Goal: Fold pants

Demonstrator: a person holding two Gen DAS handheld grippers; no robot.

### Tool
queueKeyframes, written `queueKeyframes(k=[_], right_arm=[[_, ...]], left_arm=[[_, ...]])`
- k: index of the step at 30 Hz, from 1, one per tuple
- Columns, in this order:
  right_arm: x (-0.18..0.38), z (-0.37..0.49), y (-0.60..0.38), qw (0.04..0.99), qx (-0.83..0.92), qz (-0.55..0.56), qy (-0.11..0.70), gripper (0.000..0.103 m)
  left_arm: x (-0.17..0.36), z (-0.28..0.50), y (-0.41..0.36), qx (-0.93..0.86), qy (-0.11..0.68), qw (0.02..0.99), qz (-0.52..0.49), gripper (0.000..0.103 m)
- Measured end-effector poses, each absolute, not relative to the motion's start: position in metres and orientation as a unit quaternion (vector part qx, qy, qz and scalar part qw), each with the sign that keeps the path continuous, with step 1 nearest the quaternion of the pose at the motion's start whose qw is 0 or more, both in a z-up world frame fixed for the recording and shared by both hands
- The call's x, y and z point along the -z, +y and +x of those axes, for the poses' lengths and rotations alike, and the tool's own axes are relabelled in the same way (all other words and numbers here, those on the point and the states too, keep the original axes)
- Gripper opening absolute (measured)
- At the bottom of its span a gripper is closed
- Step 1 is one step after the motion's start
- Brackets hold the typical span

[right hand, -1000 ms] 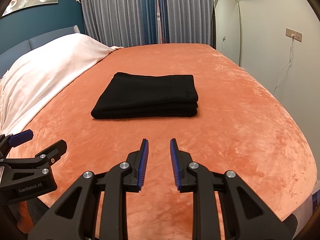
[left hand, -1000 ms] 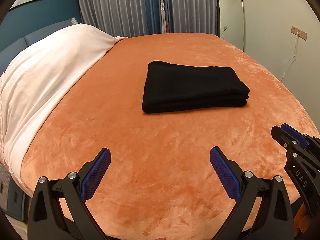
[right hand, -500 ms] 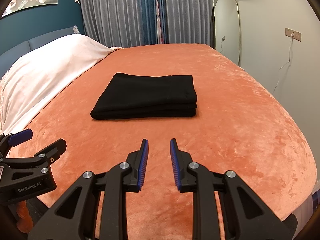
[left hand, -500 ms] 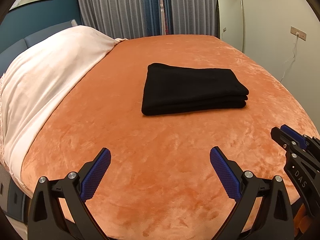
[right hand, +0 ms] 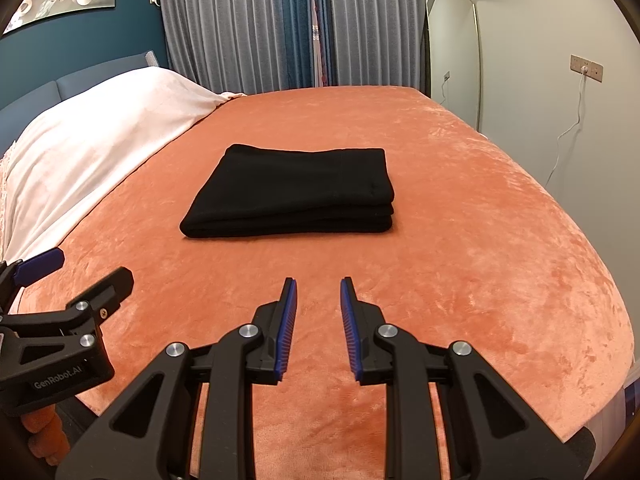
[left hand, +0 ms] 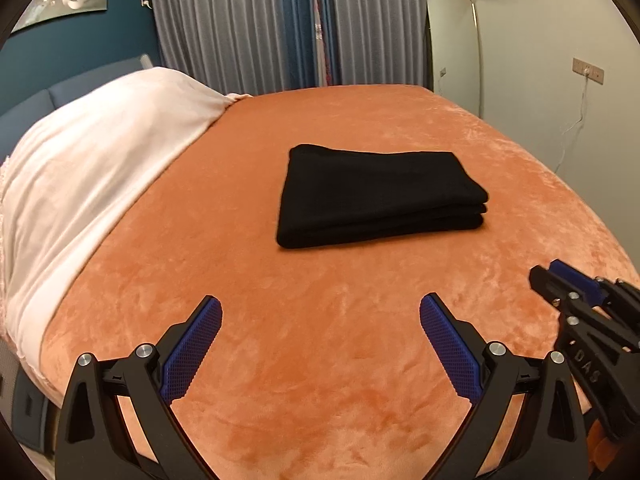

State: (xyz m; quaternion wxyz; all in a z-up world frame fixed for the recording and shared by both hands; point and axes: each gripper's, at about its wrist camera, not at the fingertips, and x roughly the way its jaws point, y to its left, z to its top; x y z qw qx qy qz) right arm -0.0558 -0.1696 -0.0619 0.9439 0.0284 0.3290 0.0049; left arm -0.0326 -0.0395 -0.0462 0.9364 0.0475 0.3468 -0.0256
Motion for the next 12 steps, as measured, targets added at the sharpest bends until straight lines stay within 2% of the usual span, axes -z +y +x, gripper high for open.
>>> queueKeyframes(k=[3, 8, 12], right_arm=[[0.0622, -0.0557, -0.1704, 0.944, -0.005, 0.029, 0.329, 0.022], [0.0614, -0.0561, -0.1707, 0.944, -0.003, 0.029, 0.327, 0.022], [0.0619, -0.0551, -0.1687, 0.944, -0.005, 0.029, 0.329, 0.022]], left_arm=[[0.0474, -0.0295, -0.0366, 0.032, 0.353, 0.934, 0.030, 0.098], [0.0544, -0.0273, -0.0392, -0.018, 0.365, 0.928, 0.074, 0.098], [0.0562, -0.0306, -0.0381, -0.004, 0.369, 0.927, 0.073, 0.098]])
